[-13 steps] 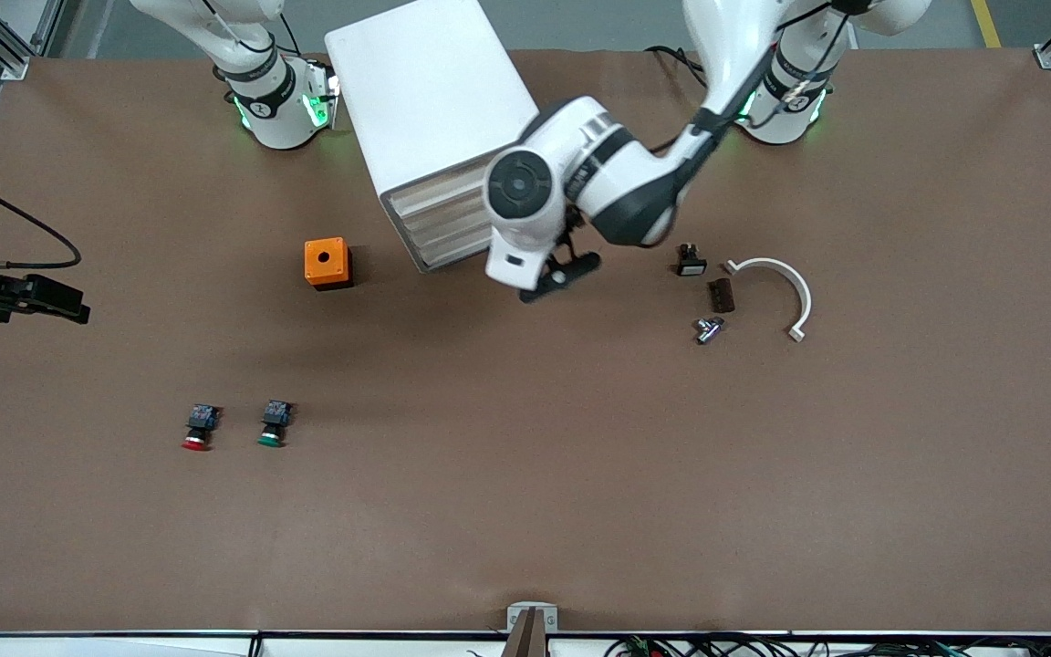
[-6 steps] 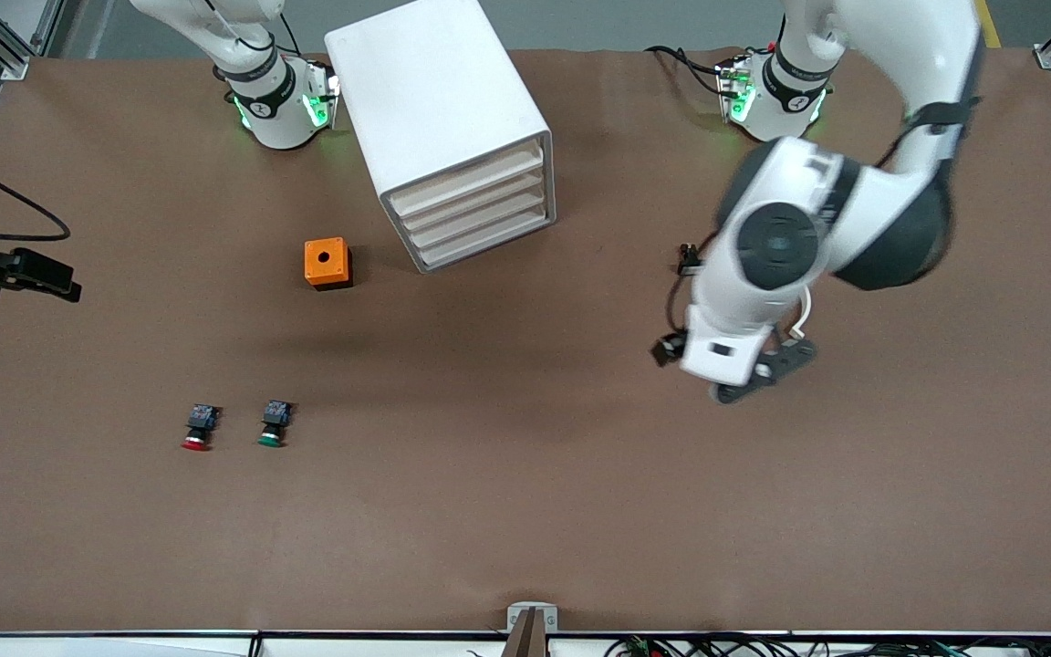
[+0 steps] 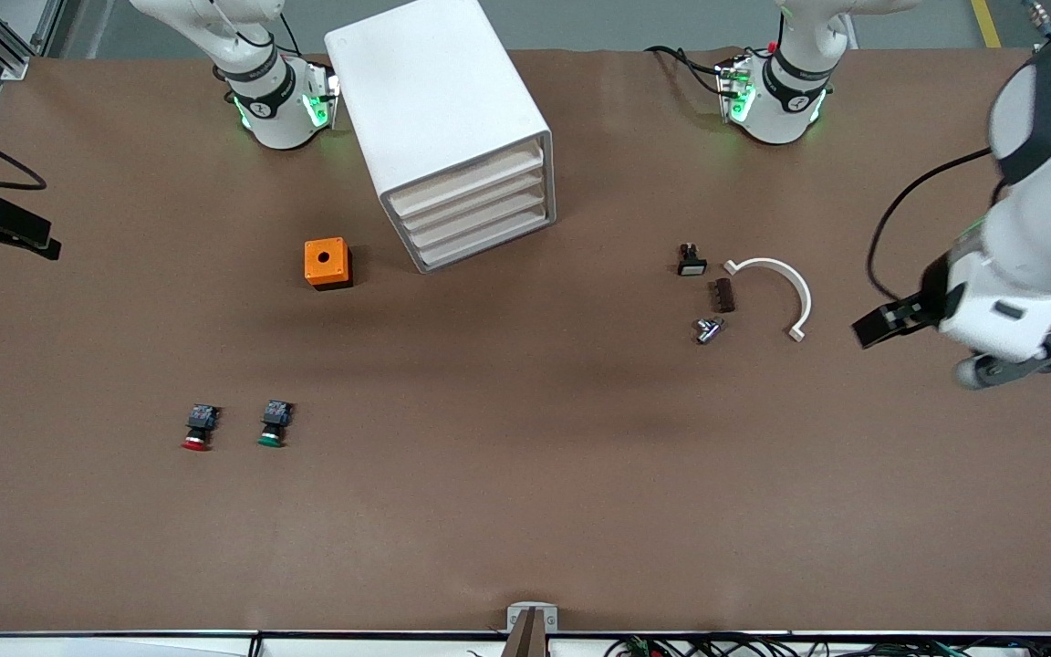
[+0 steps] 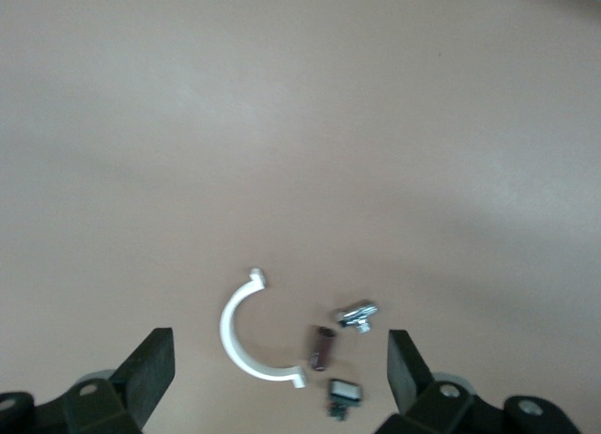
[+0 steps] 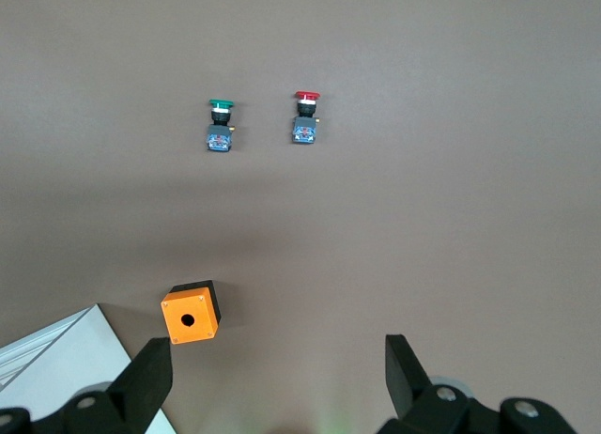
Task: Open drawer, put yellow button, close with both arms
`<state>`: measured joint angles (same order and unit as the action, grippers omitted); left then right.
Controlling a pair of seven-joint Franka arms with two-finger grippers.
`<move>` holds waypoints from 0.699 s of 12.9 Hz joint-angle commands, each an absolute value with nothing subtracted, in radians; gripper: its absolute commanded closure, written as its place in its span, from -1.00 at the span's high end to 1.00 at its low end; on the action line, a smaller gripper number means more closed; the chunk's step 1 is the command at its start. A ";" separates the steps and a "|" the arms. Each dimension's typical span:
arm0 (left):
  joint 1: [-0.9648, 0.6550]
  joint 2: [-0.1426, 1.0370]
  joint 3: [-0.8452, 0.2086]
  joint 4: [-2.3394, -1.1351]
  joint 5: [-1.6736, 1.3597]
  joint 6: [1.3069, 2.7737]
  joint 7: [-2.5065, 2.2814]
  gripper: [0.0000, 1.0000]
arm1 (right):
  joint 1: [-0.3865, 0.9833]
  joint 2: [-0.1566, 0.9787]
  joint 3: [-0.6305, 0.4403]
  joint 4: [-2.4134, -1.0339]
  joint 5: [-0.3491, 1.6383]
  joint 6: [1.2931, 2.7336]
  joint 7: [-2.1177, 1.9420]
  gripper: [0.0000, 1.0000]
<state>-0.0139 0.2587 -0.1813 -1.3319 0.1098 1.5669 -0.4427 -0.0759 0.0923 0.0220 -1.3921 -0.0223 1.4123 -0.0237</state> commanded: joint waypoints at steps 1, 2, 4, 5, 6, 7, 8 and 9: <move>0.050 0.164 -0.196 -1.359 0.111 1.496 -0.301 1.00 | -0.084 0.034 0.022 -1.440 0.003 1.419 -0.011 1.00; 0.058 0.131 -0.195 -1.362 0.101 1.471 -0.272 1.00 | -0.092 0.025 0.020 -1.457 0.014 1.419 -0.012 1.00; 0.071 0.039 -0.186 -1.434 0.062 1.454 -0.174 1.00 | -0.094 -0.004 0.020 -1.508 0.017 1.459 -0.015 1.00; 0.068 -0.027 -0.167 -1.498 0.046 1.457 -0.155 1.00 | -0.095 -0.020 0.020 -1.529 0.018 1.472 -0.020 1.00; 0.051 -0.075 -0.138 -1.546 0.028 1.459 -0.155 1.00 | -0.095 -0.038 0.020 -1.560 0.018 1.492 -0.023 1.00; 0.008 -0.119 -0.102 -1.593 0.019 1.459 -0.155 1.00 | -0.095 -0.067 0.020 -1.604 0.018 1.524 -0.025 1.00; -0.033 -0.165 -0.071 -1.636 0.018 1.460 -0.155 1.00 | -0.095 -0.095 0.020 -1.647 0.018 1.549 -0.025 1.00; -0.063 -0.201 -0.046 -1.673 0.018 1.462 -0.161 1.00 | -0.095 -0.118 0.020 -1.684 0.020 1.574 -0.026 1.00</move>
